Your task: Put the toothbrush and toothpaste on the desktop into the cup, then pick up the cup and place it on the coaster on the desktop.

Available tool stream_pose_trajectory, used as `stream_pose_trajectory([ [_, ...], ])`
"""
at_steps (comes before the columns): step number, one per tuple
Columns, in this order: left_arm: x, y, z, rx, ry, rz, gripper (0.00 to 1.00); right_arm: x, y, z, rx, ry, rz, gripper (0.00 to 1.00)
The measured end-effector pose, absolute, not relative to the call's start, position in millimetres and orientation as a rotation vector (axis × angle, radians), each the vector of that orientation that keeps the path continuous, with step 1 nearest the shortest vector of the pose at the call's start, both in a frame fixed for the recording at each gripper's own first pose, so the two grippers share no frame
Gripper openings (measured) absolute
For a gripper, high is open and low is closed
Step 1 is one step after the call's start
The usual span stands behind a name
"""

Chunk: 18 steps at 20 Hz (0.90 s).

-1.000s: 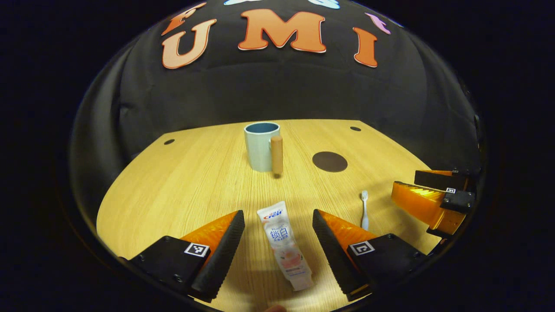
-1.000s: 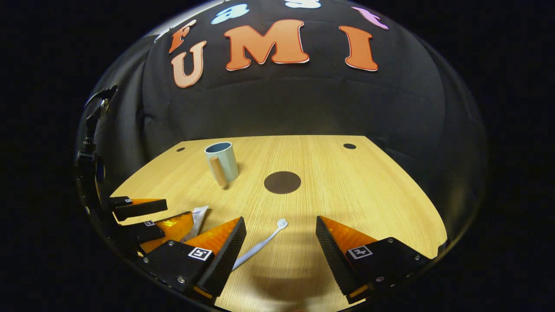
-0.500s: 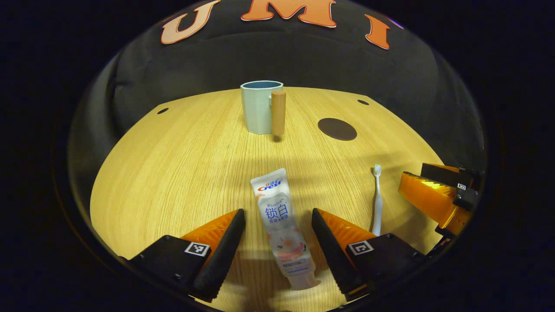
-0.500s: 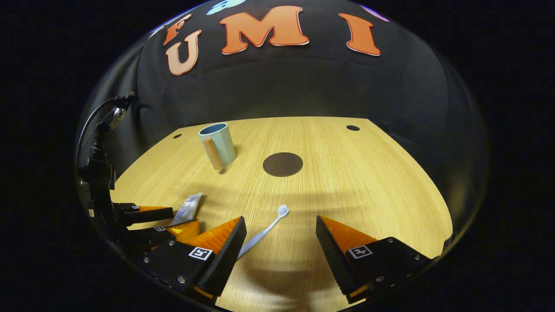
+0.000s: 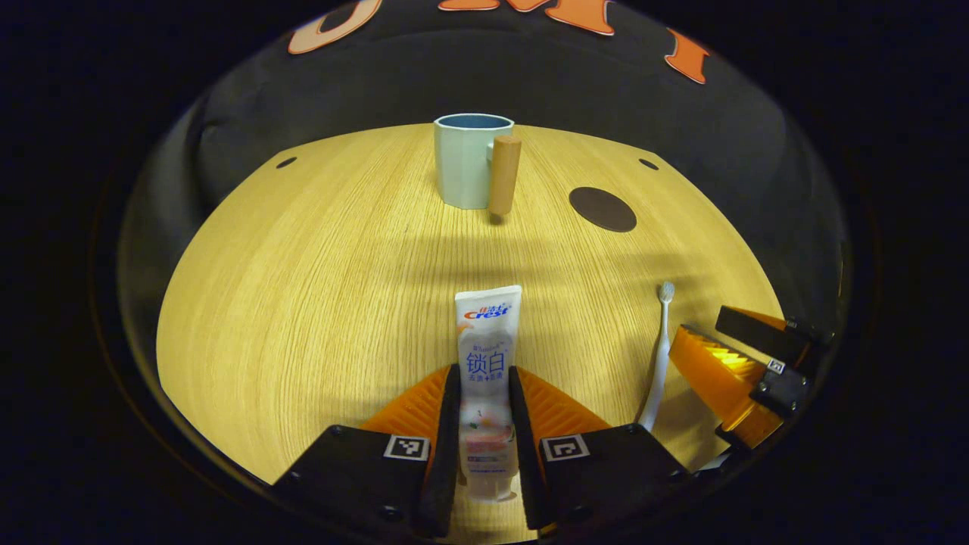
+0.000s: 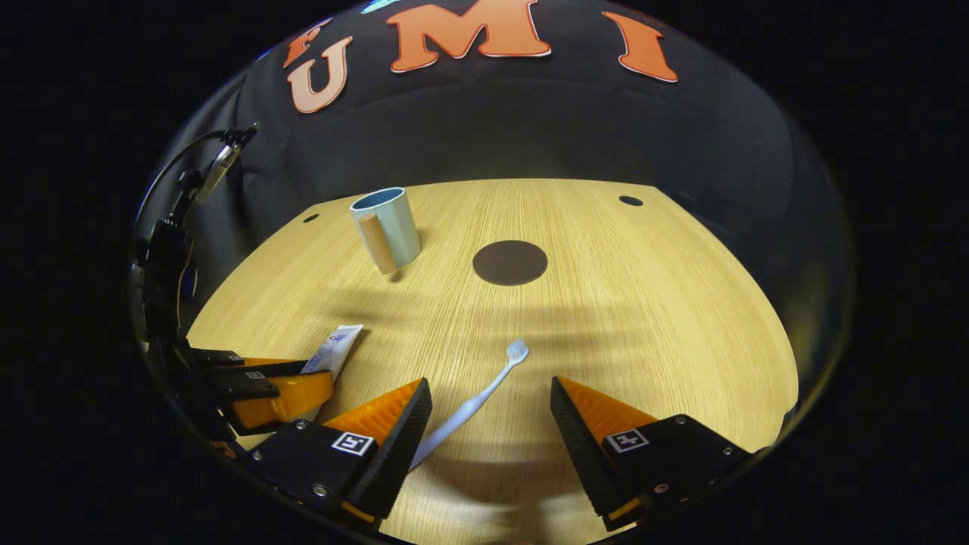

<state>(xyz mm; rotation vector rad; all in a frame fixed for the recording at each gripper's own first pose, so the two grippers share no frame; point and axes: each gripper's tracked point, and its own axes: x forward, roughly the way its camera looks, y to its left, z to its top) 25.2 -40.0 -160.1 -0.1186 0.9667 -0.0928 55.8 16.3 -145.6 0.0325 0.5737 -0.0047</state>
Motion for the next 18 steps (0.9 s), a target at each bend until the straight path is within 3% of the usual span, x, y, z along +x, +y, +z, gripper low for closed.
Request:
stream_pose_trajectory([
  [2,28,-38,-154,-0.138,0.964,-0.109,0.40,56,22,-149,0.051,0.604,-0.004,0.92],
  [3,27,-39,-153,-0.148,0.967,-0.125,0.33,55,23,-151,0.060,0.621,-0.008,0.90],
  [5,26,-38,-145,-0.164,0.956,-0.146,0.32,55,29,-156,0.089,0.659,-0.004,0.84],
  [6,26,-40,-147,-0.171,0.945,-0.149,0.32,56,34,-161,0.131,0.687,0.002,0.74],
  [7,28,-40,-147,-0.177,0.939,-0.162,0.26,54,38,-167,0.178,0.724,0.003,0.76],
  [8,28,-41,-146,-0.186,0.935,-0.173,0.27,57,38,-163,0.198,0.713,-0.011,0.65],
  [9,28,-39,-144,-0.188,0.926,-0.183,0.26,58,32,-164,0.201,0.725,-0.029,0.68],
  [13,39,-28,-134,-0.190,0.874,-0.159,0.23,59,27,-169,0.125,0.744,-0.055,0.54],
  [18,39,-14,-122,-0.205,0.836,-0.123,0.23,66,23,-168,-0.025,0.775,-0.079,0.19],
])
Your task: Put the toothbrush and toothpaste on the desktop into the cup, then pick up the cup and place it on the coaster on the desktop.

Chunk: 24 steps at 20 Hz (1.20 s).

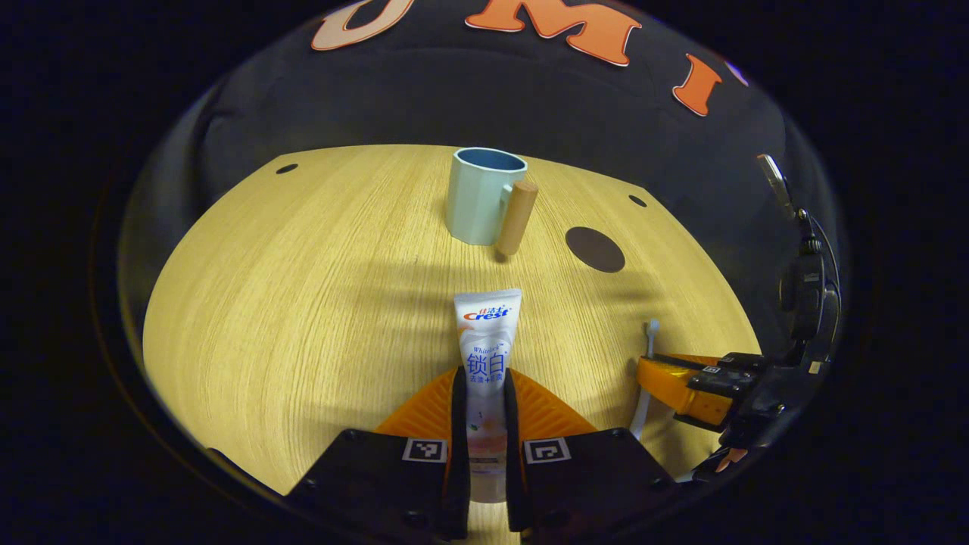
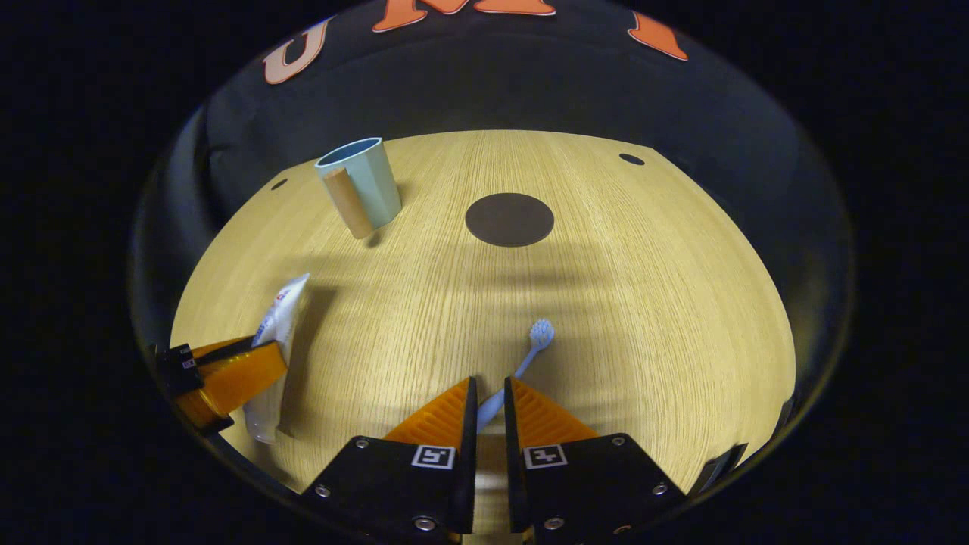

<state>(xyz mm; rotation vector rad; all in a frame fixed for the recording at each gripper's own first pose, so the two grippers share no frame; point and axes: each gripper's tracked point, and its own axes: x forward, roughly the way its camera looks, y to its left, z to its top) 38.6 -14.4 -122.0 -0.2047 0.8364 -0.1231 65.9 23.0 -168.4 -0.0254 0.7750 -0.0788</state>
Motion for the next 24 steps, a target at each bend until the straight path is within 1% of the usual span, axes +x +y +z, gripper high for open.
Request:
stream_pose_trajectory([
  [5,38,-9,-114,-0.219,0.813,-0.112,0.23,72,31,-168,-0.053,0.791,0.038,0.12],
  [7,36,-4,-111,-0.219,0.801,-0.114,0.23,77,30,-168,-0.082,0.782,0.069,0.09],
  [10,39,-2,-105,-0.217,0.784,-0.119,0.23,79,27,-164,-0.123,0.756,0.084,0.09],
  [13,40,1,-95,-0.206,0.749,-0.126,0.23,77,26,-151,-0.130,0.689,0.107,0.08],
  [18,52,-3,-77,-0.189,0.662,-0.143,0.23,63,15,-119,-0.063,0.539,0.114,0.07],
  [24,65,-10,-57,-0.206,0.587,-0.159,0.23,46,-2,-92,0.009,0.419,0.128,0.07],
])
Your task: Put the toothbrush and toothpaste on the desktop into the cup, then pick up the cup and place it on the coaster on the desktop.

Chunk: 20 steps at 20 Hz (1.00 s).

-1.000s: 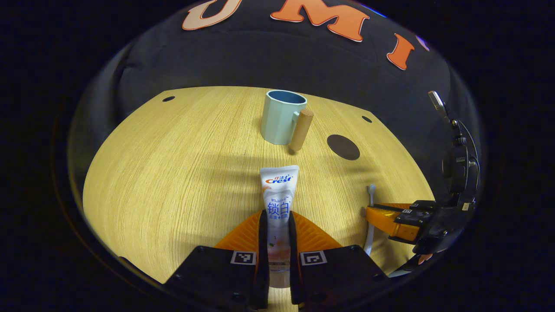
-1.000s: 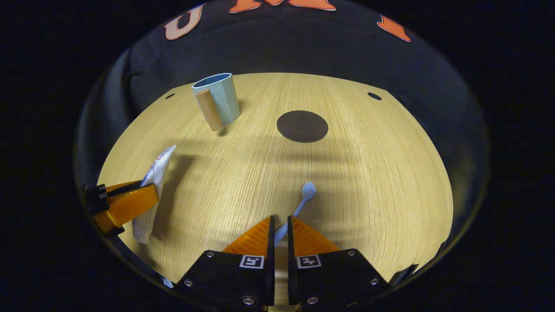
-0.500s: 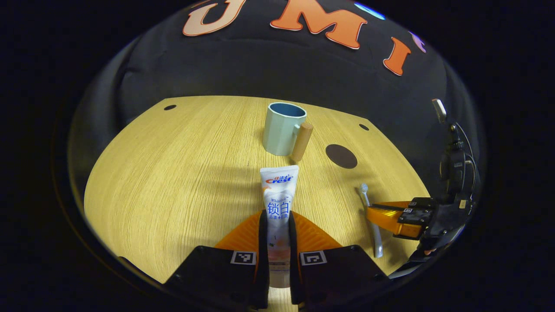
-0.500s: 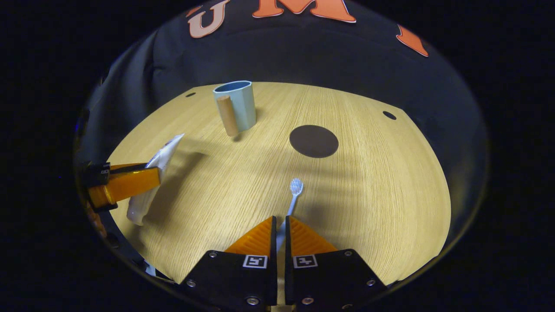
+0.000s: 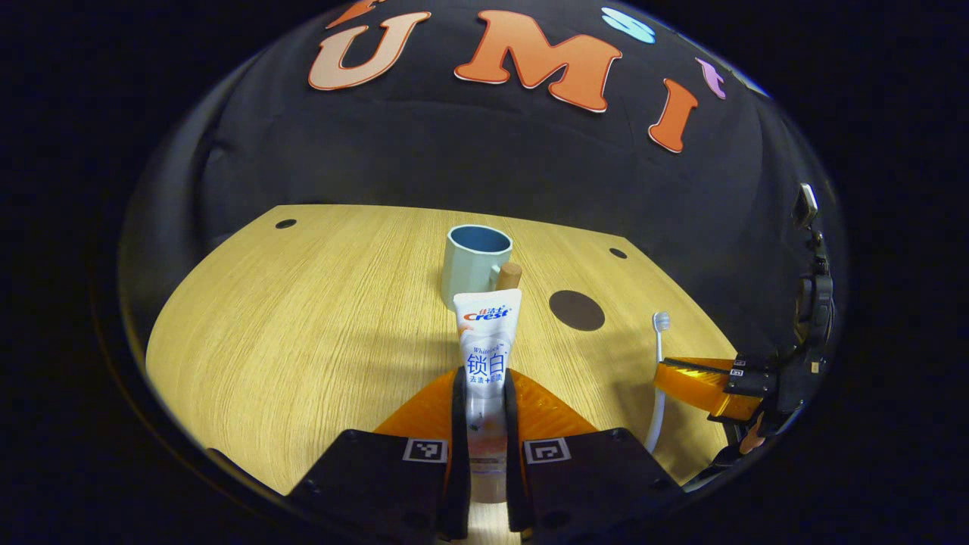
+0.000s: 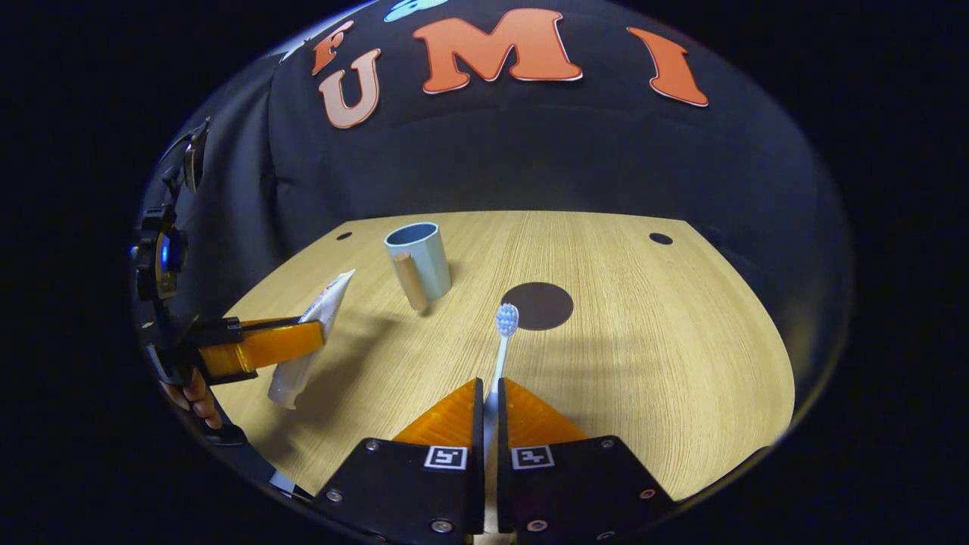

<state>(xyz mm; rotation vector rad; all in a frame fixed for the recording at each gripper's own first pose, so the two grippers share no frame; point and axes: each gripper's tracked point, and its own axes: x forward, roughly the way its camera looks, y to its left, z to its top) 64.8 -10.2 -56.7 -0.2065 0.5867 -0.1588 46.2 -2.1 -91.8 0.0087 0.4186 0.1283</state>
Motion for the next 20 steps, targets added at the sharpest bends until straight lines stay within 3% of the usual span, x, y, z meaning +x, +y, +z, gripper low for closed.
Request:
stream_pose_trajectory([
  [13,99,-18,2,-0.228,0.386,-0.169,0.23,31,-21,-50,0.054,0.237,0.180,0.07],
  [20,155,-16,43,-0.229,0.255,-0.157,0.23,30,-23,-8,0.029,0.112,0.207,0.07],
])
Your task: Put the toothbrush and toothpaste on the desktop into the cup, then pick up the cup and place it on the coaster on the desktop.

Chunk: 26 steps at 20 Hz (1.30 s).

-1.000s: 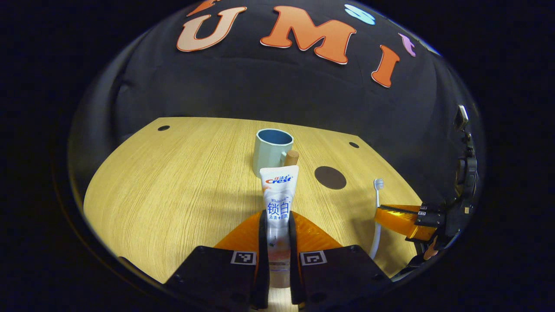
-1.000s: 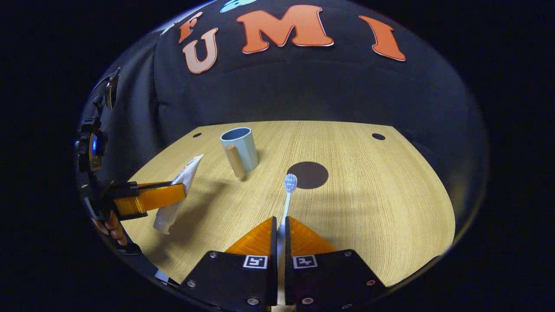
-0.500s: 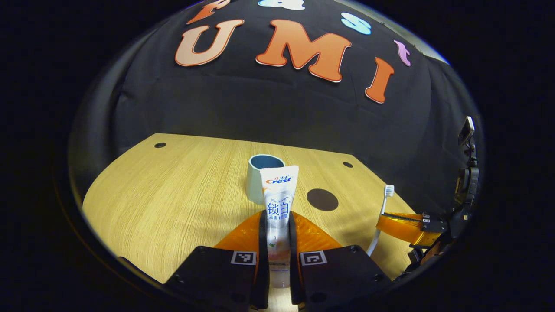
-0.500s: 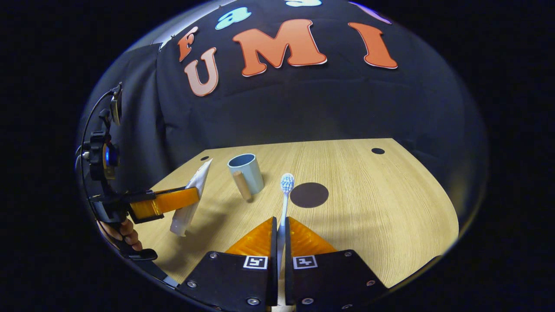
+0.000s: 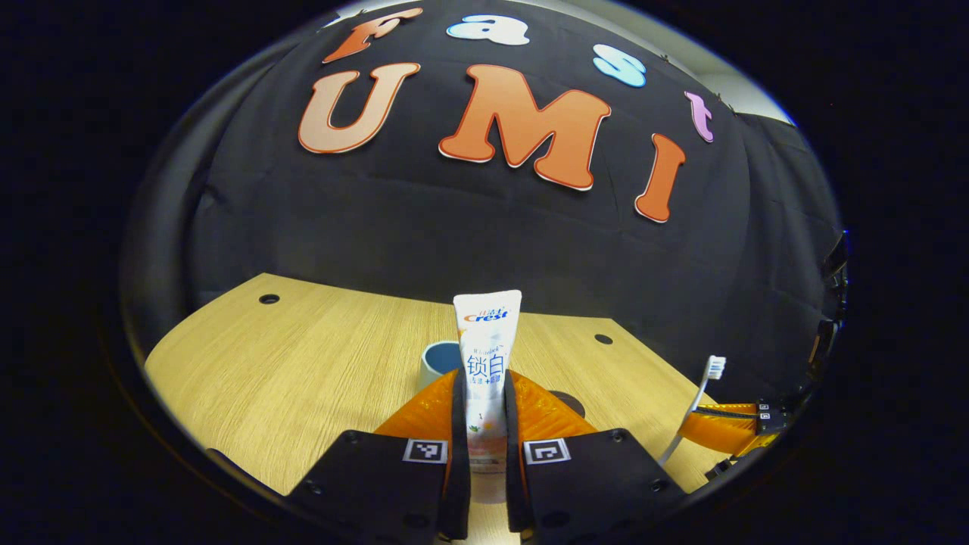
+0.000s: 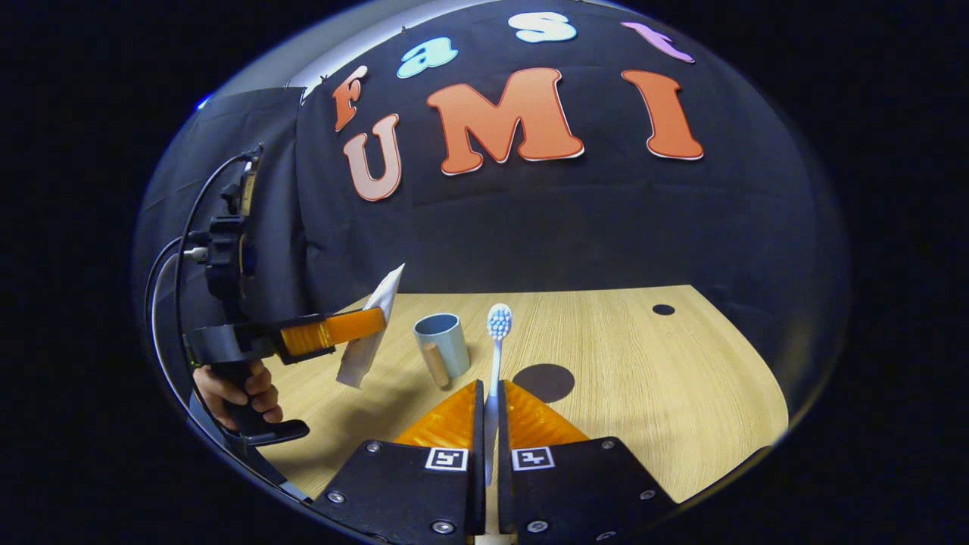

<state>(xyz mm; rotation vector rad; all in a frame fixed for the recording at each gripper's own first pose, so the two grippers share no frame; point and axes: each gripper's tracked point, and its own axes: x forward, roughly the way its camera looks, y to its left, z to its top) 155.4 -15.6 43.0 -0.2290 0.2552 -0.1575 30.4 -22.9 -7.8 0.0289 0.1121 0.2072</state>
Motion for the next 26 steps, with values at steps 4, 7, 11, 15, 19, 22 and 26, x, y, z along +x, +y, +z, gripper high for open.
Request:
stream_pose_trajectory([
  [4,191,-15,57,-0.230,0.178,-0.154,0.23,36,-30,8,0.025,0.065,0.199,0.07],
  [7,223,-12,58,-0.248,0.141,-0.149,0.23,51,-34,15,0.036,0.050,0.198,0.07],
  [11,268,-2,48,-0.303,0.108,-0.122,0.23,71,-38,18,0.042,0.037,0.195,0.07],
  [15,300,2,34,-0.314,0.110,-0.112,0.23,89,-39,21,0.045,0.035,0.197,0.07],
  [19,310,-2,8,-0.340,0.158,-0.118,0.23,99,-34,30,0.048,0.022,0.206,0.07],
  [22,310,2,-6,-0.352,0.197,-0.108,0.26,104,-25,41,0.053,0.001,0.219,0.07],
  [26,297,2,-10,-0.342,0.221,-0.134,0.34,108,-6,59,0.050,-0.037,0.247,0.07],
])
